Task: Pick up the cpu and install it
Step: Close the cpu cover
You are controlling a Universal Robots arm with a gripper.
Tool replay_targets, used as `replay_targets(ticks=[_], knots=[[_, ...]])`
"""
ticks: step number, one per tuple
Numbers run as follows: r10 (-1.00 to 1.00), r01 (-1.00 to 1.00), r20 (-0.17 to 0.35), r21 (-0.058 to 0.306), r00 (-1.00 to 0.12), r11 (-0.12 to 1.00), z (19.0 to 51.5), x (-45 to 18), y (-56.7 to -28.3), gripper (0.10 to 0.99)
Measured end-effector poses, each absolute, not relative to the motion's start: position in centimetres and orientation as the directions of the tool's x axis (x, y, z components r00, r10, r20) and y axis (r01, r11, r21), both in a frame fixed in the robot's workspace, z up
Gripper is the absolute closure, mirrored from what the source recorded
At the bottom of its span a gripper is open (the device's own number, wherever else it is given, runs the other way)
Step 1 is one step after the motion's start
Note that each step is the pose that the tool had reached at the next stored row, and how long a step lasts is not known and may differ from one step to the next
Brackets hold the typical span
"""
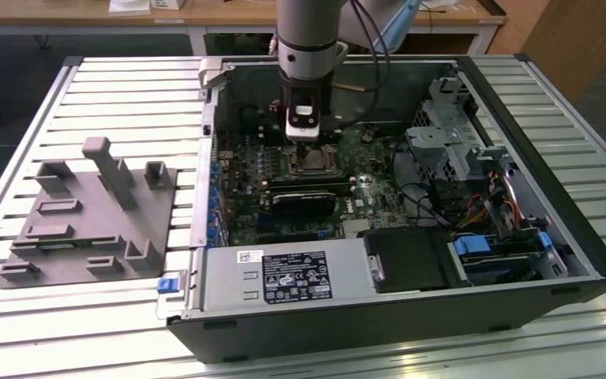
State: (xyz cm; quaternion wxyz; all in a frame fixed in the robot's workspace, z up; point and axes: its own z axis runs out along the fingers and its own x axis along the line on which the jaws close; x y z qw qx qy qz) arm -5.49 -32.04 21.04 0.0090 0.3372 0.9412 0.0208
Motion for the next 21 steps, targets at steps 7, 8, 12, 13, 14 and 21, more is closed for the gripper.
replay_targets(ticks=[7, 8, 12, 13, 14, 21], knots=[[0.635, 0.634, -0.002, 0.044, -0.773, 0.772, 20.31, -5.73, -32.04, 0.980], [0.635, 0.634, -0.001, 0.044, -0.772, 0.772, 20.20, -5.73, -32.04, 0.980], [0.635, 0.634, 0.000, 0.043, -0.772, 0.772, 20.08, -5.74, -32.04, 0.980], [0.635, 0.634, 0.000, 0.043, -0.773, 0.772, 20.13, -5.74, -32.05, 0.980], [0.635, 0.634, 0.000, 0.043, -0.772, 0.772, 20.23, -5.75, -32.04, 0.980], [0.638, 0.637, 0.000, 0.043, -0.770, 0.770, 20.81, -5.41, -32.04, 0.980]])
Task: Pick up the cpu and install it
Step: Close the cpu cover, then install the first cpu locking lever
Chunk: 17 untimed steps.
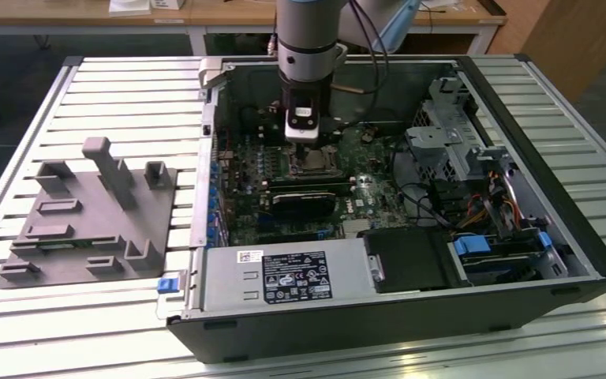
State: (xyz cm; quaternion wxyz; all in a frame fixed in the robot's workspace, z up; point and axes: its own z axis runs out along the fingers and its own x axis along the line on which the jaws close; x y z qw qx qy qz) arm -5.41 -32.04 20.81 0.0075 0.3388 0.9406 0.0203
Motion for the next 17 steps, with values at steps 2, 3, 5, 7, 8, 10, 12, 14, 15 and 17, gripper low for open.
replay_targets(ticks=[2, 3, 5, 7, 8, 10, 12, 14, 15, 17], knots=[[0.638, 0.637, 0.000, 0.043, -0.770, 0.769, 20.8, -5.1, -32.0, 0.980], [0.638, 0.638, 0.000, 0.043, -0.770, 0.769, 20.8, -5.0, -32.0, 0.980], [0.638, 0.638, 0.000, 0.043, -0.770, 0.769, 20.8, -4.9, -32.0, 0.980], [0.638, 0.638, 0.000, 0.043, -0.770, 0.769, 20.8, -4.5, -32.0, 0.980], [0.638, 0.638, 0.000, 0.043, -0.770, 0.769, 20.8, -4.5, -32.0, 0.980], [0.638, 0.638, 0.000, 0.043, -0.770, 0.769, 20.8, -2.7, -32.0, 0.980], [0.638, 0.638, 0.000, 0.043, -0.770, 0.769, 20.8, -2.7, -32.0, 0.980], [0.638, 0.638, 0.000, 0.043, -0.770, 0.769, 20.8, -2.7, -32.0, 0.980], [0.638, 0.638, 0.000, 0.043, -0.770, 0.769, 21.0, -2.7, -32.0, 0.980], [0.638, 0.638, 0.000, 0.043, -0.770, 0.769, 21.1, -2.7, -32.0, 0.980]])
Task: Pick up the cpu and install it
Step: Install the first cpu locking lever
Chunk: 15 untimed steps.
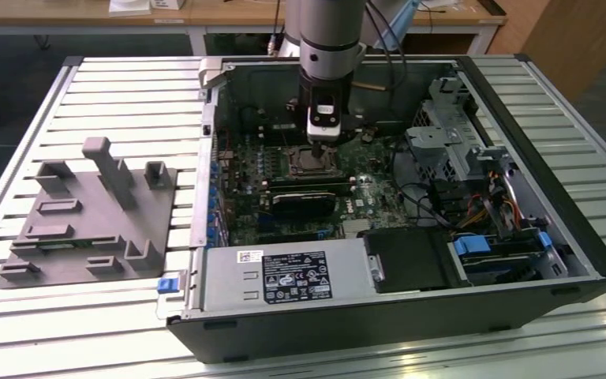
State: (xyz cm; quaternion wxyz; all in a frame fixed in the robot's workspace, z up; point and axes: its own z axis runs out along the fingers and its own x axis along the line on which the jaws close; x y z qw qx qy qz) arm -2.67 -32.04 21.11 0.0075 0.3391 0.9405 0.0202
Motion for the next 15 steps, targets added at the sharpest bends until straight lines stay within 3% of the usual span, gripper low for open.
replay_targets(ticks=[15], knots=[[0.638, 0.638, 0.000, 0.043, -0.770, 0.769, 21.78, -2.67, -32.03, 0.980]])
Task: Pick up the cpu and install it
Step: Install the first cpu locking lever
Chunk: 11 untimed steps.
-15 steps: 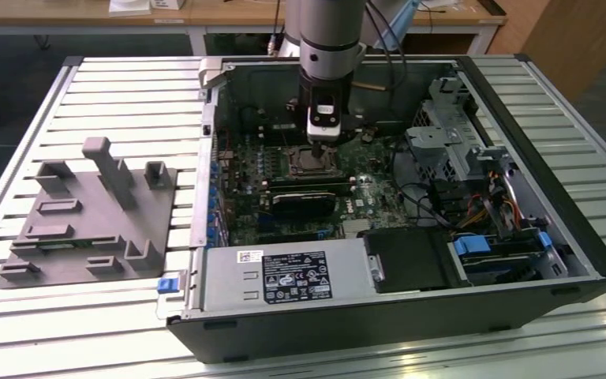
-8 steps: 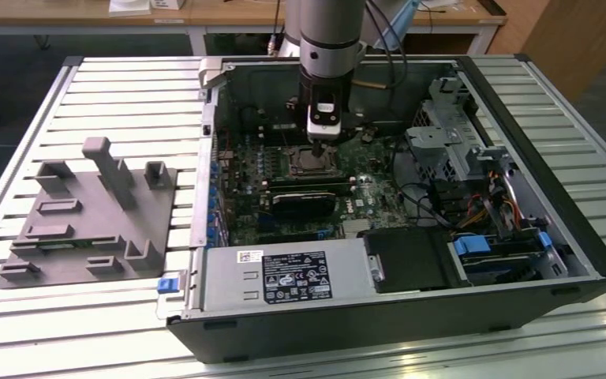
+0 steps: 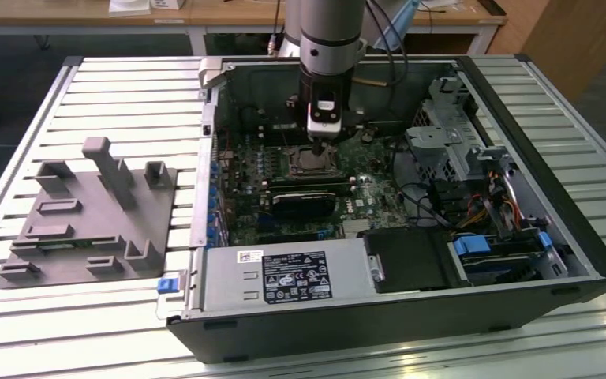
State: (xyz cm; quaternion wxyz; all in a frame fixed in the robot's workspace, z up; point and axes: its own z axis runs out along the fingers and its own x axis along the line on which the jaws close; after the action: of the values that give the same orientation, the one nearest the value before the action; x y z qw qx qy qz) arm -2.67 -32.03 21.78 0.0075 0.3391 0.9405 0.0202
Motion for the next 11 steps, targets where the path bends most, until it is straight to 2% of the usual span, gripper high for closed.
replay_targets(ticks=[11], knots=[[0.638, 0.638, 0.000, 0.043, -0.770, 0.769, 22.17, -2.67, -32.03, 0.980]])
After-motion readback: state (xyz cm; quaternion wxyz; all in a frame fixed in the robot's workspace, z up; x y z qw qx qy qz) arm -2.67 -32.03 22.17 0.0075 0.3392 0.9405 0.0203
